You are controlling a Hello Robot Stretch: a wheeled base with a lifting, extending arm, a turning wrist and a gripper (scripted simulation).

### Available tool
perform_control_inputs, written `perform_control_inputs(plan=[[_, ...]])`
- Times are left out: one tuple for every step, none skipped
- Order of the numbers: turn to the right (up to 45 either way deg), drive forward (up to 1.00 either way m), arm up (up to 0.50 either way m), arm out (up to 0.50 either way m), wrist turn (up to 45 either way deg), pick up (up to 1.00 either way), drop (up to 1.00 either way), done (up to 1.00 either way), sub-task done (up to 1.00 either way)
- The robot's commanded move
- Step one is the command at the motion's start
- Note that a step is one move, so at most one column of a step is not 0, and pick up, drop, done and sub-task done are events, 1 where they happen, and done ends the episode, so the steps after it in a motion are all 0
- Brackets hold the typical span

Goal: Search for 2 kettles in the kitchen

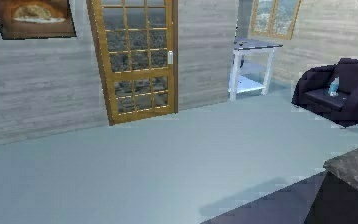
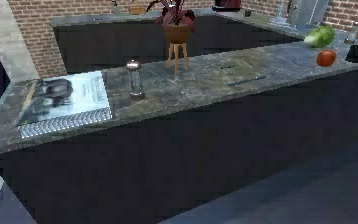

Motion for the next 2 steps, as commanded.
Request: perform_control_inputs(plan=[[3.0, 0.00, 0.00, 0.00, 0.0, 0.00, 0.00, 0.00, 0.00], [0.0, 1.00, 0.00, 0.00, 0.0, 0.00, 0.00, 0.00, 0.00]])
